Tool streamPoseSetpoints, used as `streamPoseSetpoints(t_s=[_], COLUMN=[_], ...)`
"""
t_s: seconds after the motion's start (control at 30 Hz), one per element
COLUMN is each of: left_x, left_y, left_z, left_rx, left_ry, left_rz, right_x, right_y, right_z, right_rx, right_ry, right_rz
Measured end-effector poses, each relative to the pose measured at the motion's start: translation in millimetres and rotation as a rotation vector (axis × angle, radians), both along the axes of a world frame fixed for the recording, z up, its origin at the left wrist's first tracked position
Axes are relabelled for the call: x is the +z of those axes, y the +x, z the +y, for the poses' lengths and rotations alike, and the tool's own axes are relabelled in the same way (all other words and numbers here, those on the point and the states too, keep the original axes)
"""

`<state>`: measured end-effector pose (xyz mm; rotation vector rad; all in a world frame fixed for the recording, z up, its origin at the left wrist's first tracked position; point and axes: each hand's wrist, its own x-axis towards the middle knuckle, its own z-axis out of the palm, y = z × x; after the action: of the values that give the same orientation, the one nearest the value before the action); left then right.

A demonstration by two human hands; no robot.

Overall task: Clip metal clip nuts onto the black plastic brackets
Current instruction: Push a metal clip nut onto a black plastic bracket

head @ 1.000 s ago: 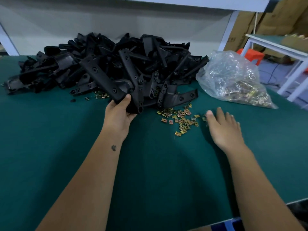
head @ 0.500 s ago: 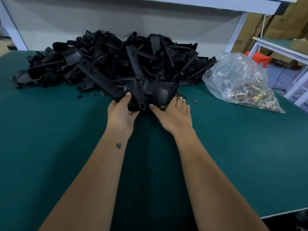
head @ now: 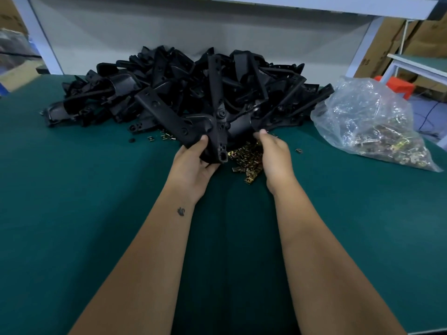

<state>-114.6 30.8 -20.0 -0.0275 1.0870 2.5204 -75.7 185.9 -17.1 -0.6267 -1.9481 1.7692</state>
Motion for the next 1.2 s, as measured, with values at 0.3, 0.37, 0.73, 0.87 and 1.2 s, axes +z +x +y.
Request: streamPoseSetpoints(t_s=[0.3, 0.37, 0.73, 0.87, 1.2], left_x=[-3, -4, 0, 0, 6], left_y=[-4, -5, -1, 1, 6], left_z=[-10, -9, -5, -8, -7], left_rx=[0.087, 0.097, 0.116, 0.108, 0.06], left_ry=[0.101, 0.1, 0.079, 0.084, 0.131], left_rz=[-0.053, -0.063, -0.092, -0.071, -0.033], right_x=[1, 1, 2, 1, 2], right_y=[4, 5, 10, 9, 9], right_z=[-1, -3, -18, -26, -23], right_rx=[0.303, 0.261, 0.021, -0.011, -0.151], right_ry=[0.37, 0.462, 1.017, 1.15, 1.09], right_rz=[-0.037, 0.012, -0.289, -0.275, -0.174])
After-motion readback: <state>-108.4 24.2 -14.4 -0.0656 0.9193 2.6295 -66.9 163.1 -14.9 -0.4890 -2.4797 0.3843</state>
